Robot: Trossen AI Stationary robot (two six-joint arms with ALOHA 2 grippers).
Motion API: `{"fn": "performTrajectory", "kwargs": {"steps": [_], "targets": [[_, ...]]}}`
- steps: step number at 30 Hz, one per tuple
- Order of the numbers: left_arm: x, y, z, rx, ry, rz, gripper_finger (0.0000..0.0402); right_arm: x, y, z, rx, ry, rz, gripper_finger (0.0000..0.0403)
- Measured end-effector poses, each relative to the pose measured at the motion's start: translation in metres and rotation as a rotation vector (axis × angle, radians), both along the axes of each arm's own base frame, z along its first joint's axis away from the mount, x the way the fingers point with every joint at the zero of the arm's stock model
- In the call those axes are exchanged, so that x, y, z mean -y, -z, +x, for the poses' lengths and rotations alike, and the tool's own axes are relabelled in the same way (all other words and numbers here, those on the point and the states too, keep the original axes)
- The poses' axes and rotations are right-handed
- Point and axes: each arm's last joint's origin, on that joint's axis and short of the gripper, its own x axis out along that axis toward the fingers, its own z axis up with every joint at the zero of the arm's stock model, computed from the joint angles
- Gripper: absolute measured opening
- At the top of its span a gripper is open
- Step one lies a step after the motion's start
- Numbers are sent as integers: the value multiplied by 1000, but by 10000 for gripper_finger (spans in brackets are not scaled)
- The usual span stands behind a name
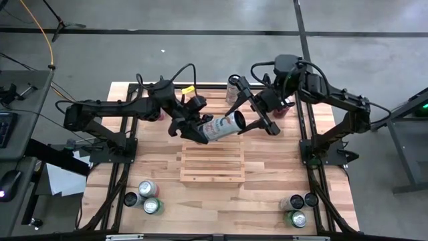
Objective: Place canned beverage on shelf
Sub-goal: Put the white pink soda can on the shelf
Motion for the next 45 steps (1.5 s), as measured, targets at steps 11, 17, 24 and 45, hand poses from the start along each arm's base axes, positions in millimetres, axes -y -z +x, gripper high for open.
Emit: {"fn": "performTrajectory", "kwargs": {"steps": [11, 17, 24, 45], "targets": [[-20, -3, -4, 34, -63, 33, 238, 6, -18, -10, -73, 224, 167, 351], [-43, -4, -13, 57, -132, 102, 238, 10, -35, -36, -68, 336, 177, 333], [-60, -1, -28, 30, -377, 272, 238, 22, -26, -52, -238, 480, 261, 334], [-25, 36, -25, 194, -965, 373, 239, 50, -19, -44, -243, 710, 462, 335]]}}
